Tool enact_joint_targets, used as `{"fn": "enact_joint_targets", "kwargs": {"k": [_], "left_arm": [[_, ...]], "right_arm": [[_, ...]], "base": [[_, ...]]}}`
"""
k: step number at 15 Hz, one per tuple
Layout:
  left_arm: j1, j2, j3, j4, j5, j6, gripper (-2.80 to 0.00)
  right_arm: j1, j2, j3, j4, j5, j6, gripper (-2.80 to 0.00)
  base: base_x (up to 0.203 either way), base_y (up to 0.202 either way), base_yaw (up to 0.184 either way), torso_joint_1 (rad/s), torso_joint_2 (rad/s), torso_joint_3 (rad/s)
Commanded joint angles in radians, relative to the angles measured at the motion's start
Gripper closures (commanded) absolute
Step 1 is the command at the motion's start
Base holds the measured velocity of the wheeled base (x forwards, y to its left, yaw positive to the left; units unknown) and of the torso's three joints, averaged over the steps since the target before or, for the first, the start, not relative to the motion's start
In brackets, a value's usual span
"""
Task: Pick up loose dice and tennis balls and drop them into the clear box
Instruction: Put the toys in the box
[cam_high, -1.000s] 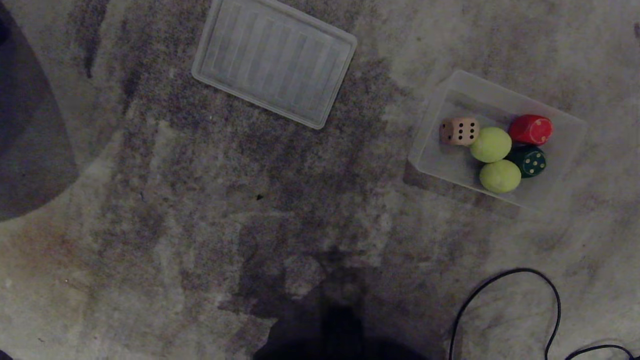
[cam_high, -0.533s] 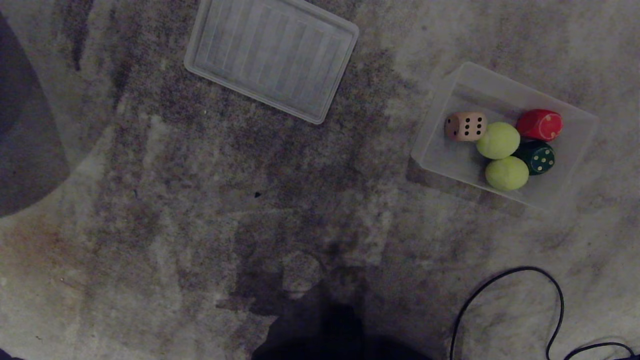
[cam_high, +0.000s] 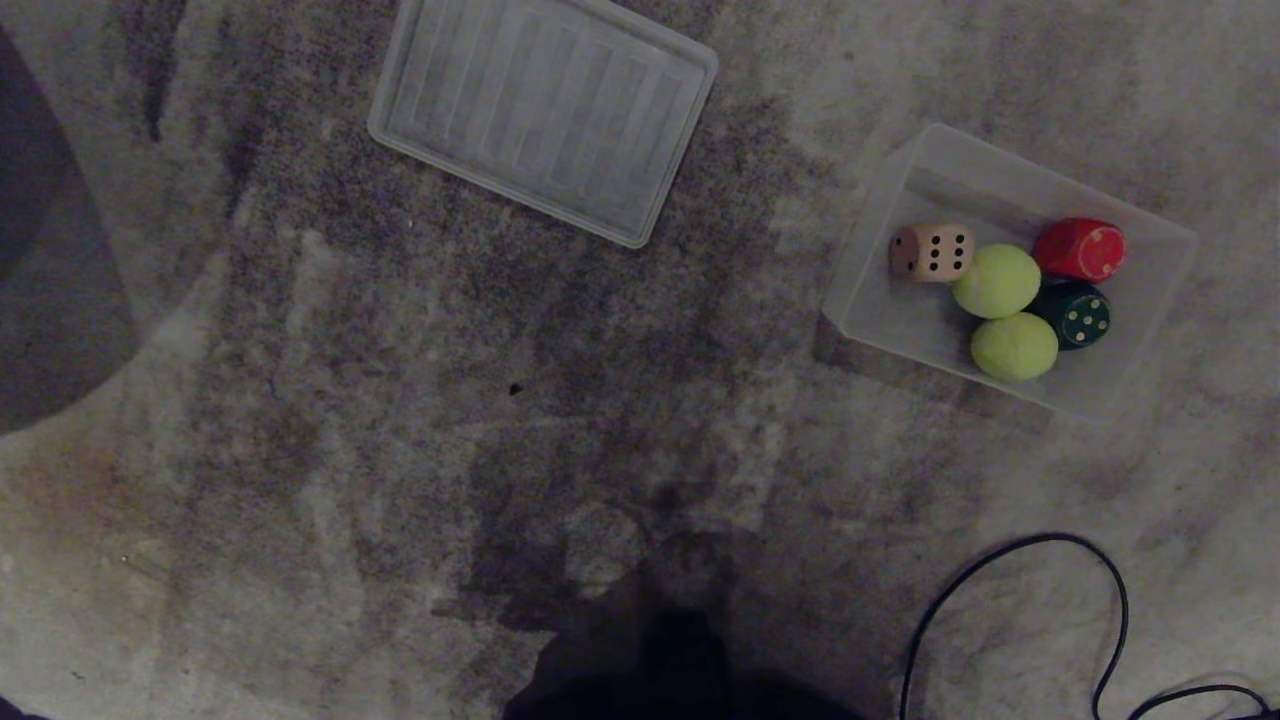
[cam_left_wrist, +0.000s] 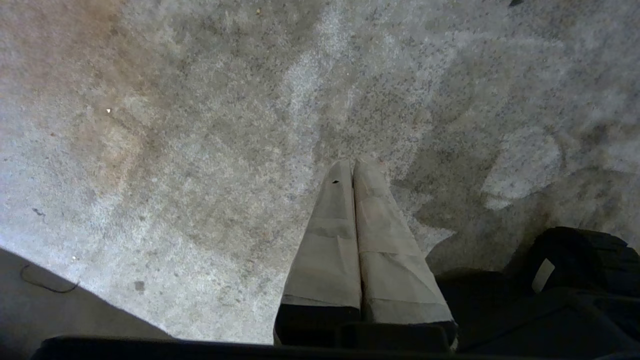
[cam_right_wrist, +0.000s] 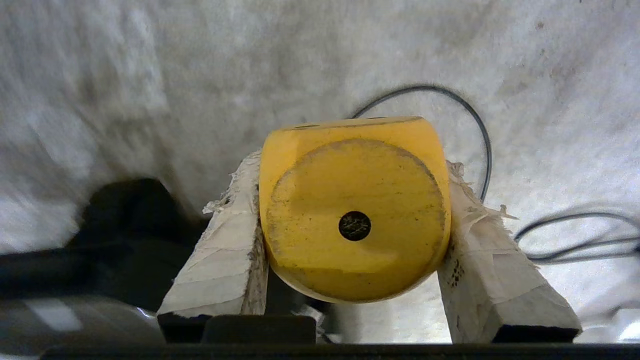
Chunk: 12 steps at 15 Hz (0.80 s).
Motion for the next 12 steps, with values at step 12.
{"fn": "enact_joint_targets", "kwargs": {"k": [12], "left_arm": [[0.0,0.001,0.002,-0.001,0.0,-0.001,0.0]], "right_arm": [[0.047,1.271,-0.368,-0.798,0.001,0.31,0.0]], "base": [[0.0,0.0,0.0,0.0,0.0,0.0]]}}
